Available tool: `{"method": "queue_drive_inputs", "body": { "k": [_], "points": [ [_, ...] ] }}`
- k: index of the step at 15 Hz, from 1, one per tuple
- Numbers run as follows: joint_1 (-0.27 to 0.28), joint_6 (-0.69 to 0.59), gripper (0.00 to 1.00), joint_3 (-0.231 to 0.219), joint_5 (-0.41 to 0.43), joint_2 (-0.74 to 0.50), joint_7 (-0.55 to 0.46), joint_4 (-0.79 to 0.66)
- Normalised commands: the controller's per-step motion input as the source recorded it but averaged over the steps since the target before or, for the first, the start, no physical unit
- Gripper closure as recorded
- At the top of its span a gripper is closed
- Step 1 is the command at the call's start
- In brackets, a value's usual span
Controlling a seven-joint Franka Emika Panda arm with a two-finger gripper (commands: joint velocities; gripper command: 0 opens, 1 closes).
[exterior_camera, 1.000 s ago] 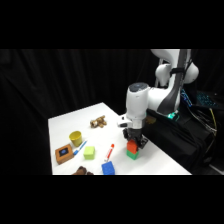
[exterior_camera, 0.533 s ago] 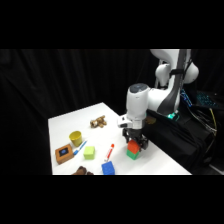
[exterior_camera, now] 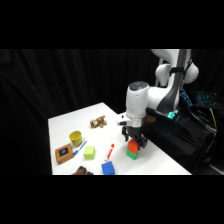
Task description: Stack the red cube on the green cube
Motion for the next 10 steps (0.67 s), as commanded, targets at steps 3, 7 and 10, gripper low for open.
{"method": "queue_drive_inputs", "body": {
  "k": [3,7,10],
  "points": [
    [0.116,-0.32,0.00,-0.049,-0.104,-0.41,0.23,-0.12],
    [0.069,-0.43,0.00,0.026,-0.036,-0.51,0.17,-0.11],
    [0.031,-0.43,0.00,0.051,-0.011,-0.50,0.14,-0.02]
  ]
}}
